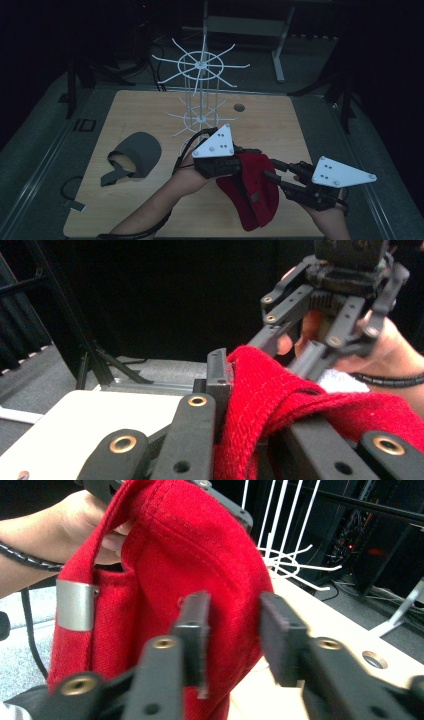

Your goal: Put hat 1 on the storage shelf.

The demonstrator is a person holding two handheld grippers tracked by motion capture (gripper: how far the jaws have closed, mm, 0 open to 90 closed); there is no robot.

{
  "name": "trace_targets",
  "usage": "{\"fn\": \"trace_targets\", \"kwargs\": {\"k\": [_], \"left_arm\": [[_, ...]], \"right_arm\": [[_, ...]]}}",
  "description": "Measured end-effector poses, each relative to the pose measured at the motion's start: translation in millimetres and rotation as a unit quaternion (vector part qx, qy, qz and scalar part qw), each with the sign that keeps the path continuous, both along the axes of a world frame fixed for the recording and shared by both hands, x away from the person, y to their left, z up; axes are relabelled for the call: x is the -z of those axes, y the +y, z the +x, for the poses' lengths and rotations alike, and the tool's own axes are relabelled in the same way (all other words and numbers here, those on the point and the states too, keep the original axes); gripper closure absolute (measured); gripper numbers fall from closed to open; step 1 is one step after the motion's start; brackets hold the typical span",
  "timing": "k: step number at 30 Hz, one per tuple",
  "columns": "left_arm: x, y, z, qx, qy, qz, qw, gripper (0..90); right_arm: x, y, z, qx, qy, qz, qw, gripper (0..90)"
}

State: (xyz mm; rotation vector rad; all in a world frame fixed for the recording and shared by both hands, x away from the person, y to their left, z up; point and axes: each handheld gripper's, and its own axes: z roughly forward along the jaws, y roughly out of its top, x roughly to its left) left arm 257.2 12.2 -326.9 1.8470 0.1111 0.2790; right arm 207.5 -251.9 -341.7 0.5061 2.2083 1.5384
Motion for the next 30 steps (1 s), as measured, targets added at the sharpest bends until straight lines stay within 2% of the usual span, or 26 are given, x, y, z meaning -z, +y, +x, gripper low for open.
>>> {"fn": "trace_targets", "kwargs": {"k": [1, 2, 3, 8, 13, 14, 15, 17, 20, 25, 30], "left_arm": [[0.1, 0.3, 0.9, 0.003, 0.001, 0.002, 1.0000, 85.1], [0.1, 0.3, 0.9, 0.003, 0.001, 0.002, 1.0000, 85.0], [0.3, 1.2, 2.2, 0.009, 0.001, 0.005, 0.9999, 84.9], [3.9, 5.6, 4.8, 0.022, 0.005, -0.003, 0.9997, 84.6], [4.3, 4.5, 3.4, 0.019, -0.002, 0.000, 0.9998, 83.8], [4.8, 4.5, 2.3, 0.010, -0.006, 0.002, 0.9999, 82.5], [5.5, 5.3, 1.8, 0.013, -0.007, 0.003, 0.9999, 75.5], [8.0, 8.4, 1.0, 0.001, -0.011, 0.006, 0.9999, 64.2], [11.5, 14.0, 1.2, -0.015, -0.011, 0.005, 0.9998, 55.9], [14.6, 21.5, 0.4, -0.038, -0.014, 0.012, 0.9991, 49.4], [17.3, 34.7, 1.1, -0.059, -0.005, 0.002, 0.9982, 48.3]], "right_arm": [[-0.4, -0.2, -0.5, -0.003, -0.004, -0.003, 1.0000, 79.1], [-0.4, -0.2, -0.5, -0.003, -0.004, -0.003, 1.0000, 79.1], [-1.3, -0.7, -1.0, -0.011, -0.003, -0.006, 0.9999, 87.6], [-5.3, -1.8, -6.5, -0.005, -0.016, 0.002, 0.9999, 88.9], [-9.1, -4.2, -6.3, 0.005, -0.012, 0.021, 0.9997, 89.1], [-9.9, -4.7, -6.0, 0.012, -0.014, 0.025, 0.9995, 89.1], [-11.5, -5.1, -5.9, 0.019, -0.014, 0.028, 0.9993, 89.1], [-13.8, -6.8, -6.0, 0.027, -0.015, 0.034, 0.9990, 89.1], [-16.5, -9.5, -4.5, 0.031, -0.014, 0.039, 0.9987, 89.1], [-18.8, -7.9, -1.6, 0.042, -0.015, 0.036, 0.9984, 89.1], [-19.0, -9.8, -0.3, 0.045, -0.007, 0.043, 0.9980, 89.1]]}}
